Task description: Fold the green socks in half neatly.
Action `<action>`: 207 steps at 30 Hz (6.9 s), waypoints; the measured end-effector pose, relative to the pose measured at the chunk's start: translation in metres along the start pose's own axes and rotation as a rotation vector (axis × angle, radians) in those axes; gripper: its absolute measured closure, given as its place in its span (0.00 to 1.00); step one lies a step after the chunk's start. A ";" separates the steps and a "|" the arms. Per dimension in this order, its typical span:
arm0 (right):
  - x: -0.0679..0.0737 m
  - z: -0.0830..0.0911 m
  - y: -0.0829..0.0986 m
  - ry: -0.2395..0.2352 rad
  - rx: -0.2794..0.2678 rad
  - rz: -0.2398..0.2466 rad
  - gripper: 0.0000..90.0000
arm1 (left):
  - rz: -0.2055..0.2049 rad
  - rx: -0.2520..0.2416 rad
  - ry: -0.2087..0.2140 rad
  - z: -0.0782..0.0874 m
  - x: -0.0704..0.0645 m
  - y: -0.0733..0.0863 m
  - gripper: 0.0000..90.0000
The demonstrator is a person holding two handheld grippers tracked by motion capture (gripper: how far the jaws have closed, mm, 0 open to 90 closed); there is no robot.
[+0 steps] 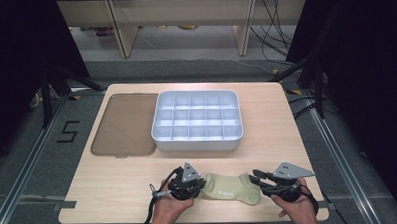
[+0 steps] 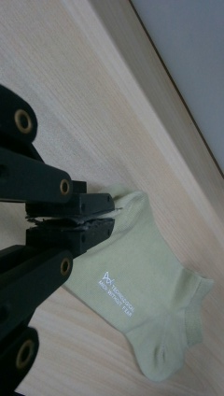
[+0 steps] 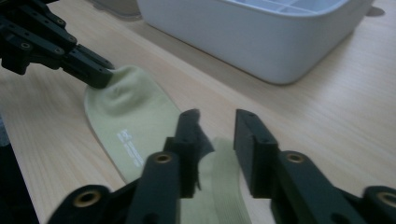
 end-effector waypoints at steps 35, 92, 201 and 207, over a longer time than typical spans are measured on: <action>0.056 -0.108 -0.038 -0.088 0.229 0.133 0.97 | 0.049 -0.056 -0.041 0.039 0.025 0.020 0.96; 0.031 -0.067 0.000 -0.173 0.266 0.068 0.96 | -0.067 -0.121 0.069 0.019 -0.041 -0.044 0.96; 0.054 -0.040 0.005 -0.143 0.260 0.175 0.99 | -0.166 0.057 0.003 -0.022 -0.021 0.001 0.97; 0.050 -0.047 0.021 -0.122 0.307 0.185 1.00 | -0.125 0.047 0.022 -0.023 -0.024 0.001 0.97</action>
Point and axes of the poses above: each handheld gripper's, and its own axes: z roughly backward along the jaws, y roughly out of its underside, x roughly to its left, the point moved 9 cm from there along -z, roughly forward along the jaws, and after that the axes turned 13 degrees about x, right-handed, at the moved point
